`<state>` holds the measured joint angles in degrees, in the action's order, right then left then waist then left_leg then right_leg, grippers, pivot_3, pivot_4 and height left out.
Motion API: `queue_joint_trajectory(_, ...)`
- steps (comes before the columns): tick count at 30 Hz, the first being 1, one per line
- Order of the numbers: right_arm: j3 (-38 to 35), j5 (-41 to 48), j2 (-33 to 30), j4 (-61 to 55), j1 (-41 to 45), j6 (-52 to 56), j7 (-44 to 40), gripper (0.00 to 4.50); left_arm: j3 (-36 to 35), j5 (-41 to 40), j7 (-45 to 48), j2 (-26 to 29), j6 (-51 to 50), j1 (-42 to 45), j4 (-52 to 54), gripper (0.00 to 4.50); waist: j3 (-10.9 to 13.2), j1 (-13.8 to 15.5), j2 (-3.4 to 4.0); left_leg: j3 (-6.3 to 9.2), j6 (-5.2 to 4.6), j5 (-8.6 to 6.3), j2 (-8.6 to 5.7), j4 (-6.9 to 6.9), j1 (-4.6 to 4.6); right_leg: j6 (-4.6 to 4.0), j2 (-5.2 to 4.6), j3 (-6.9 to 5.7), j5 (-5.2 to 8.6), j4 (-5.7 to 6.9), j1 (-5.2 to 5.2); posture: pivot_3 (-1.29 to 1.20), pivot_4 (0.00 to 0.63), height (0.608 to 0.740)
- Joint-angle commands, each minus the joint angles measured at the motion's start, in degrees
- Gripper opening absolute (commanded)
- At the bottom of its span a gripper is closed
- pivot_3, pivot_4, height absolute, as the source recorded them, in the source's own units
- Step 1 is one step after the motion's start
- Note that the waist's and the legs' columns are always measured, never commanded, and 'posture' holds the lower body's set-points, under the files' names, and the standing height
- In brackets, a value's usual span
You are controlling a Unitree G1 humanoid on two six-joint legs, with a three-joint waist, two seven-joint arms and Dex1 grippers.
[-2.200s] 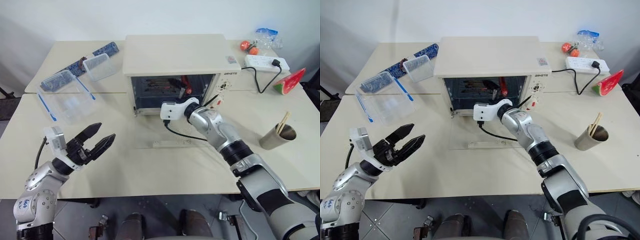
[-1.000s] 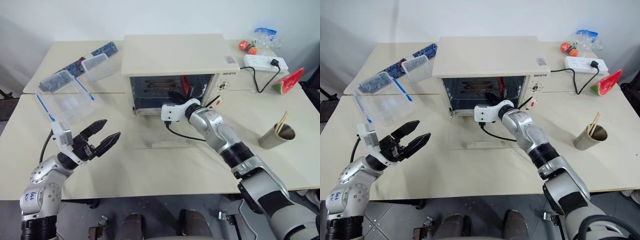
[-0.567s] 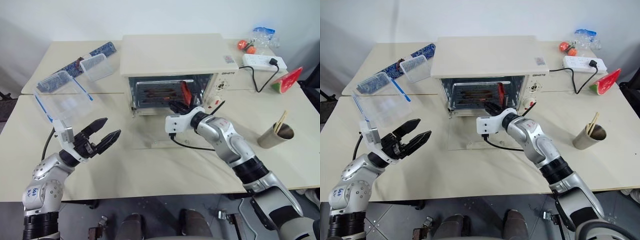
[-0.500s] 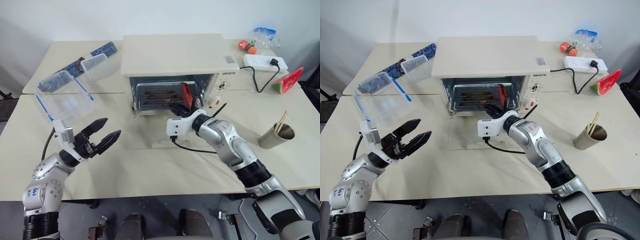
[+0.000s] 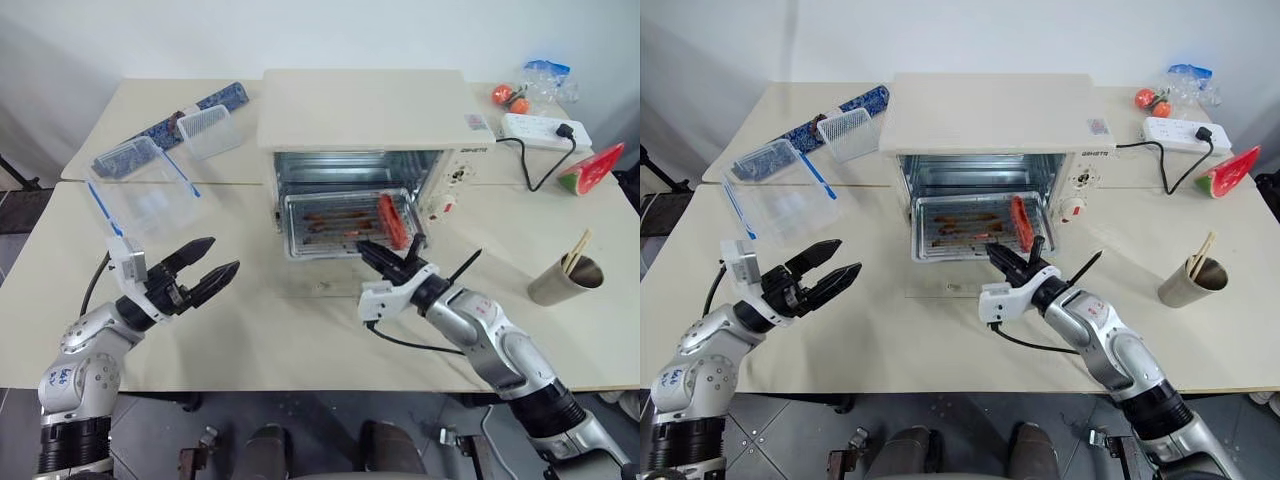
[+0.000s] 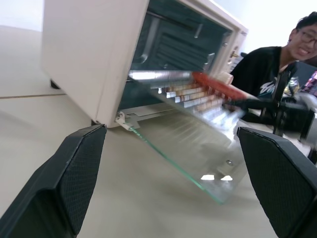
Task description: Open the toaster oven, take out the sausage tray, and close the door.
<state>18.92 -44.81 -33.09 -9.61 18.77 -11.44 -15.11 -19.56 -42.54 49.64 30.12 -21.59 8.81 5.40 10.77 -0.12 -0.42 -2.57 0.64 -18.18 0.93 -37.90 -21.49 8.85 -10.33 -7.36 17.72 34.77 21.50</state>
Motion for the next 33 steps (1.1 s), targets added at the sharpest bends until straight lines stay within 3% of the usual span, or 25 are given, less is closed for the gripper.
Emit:
queue_joint_trajectory(1, -3.81, 1.2, -3.35, -4.68, -2.6, -3.55, 1.18, 0.05, 1.27, -7.26, 2.31, 1.79, -9.19, 1.29, 2.42, 4.5, 0.01, 0.04, 0.01, -0.03, 0.0, 0.0, 0.0, 0.0, 0.0, 0.0, 0.0, 0.02, 0.0, 0.0, 0.02, 0.0, 0.15, 0.74)
queue_joint_trajectory(8, -6.47, 0.71, -5.91, -9.39, -7.25, -6.43, 1.12, 0.05, 4.05, -9.75, 3.09, 5.58, -21.93, 5.15, -2.07, 4.5, 0.01, -0.02, 0.0, -0.01, 0.0, 0.01, 0.02, -0.01, 0.01, 0.0, 0.02, 0.01, 0.0, 0.02, 0.01, 0.0, 0.15, 0.74)
queue_joint_trajectory(15, -7.26, -0.01, -6.3, -10.49, -7.27, -9.32, 0.93, 0.05, 0.62, -20.3, -8.24, 2.47, -39.53, 12.77, -5.76, 4.5, 0.05, -0.02, -0.06, 0.02, 0.0, 0.01, 0.01, -0.09, 0.01, 0.0, 0.01, 0.05, 0.0, 0.12, 0.0, 0.0, 0.15, 0.74)
queue_joint_trajectory(22, -7.25, 1.47, -5.74, -11.15, -6.04, -10.92, -1.64, 0.05, -3.61, -31.28, -27.36, -3.14, -53.23, 18.2, -8.7, 4.5, 0.06, -0.07, -0.09, 0.07, 0.01, 0.01, 0.01, -0.11, 0.02, 0.0, 0.01, 0.05, 0.0, 0.16, -0.01, 0.0, 0.15, 0.74)
queue_joint_trajectory(29, -6.1, 4.54, -4.23, -10.88, -1.69, -11.56, -4.71, 0.05, -4.92, -45.09, -47.32, -9.11, -57.74, 19.82, -12.81, 4.5, 0.09, 0.01, -0.15, 0.12, 0.01, 0.02, 0.0, -0.15, 0.03, 0.0, 0.0, 0.07, 0.0, 0.17, -0.03, 0.0, 0.15, 0.74)
queue_joint_trajectory(33, -5.04, 5.96, -3.75, -9.92, -1.34, -12.54, -6.46, 0.0, -4.64, -53.31, -55.64, -11.19, -54.42, 19.49, -13.73, 3.67, 0.09, 0.05, -0.2, 0.17, 0.02, 0.02, 0.0, -0.14, 0.05, 0.0, 0.0, 0.06, 0.0, 0.22, -0.03, 0.0, 0.15, 0.74)
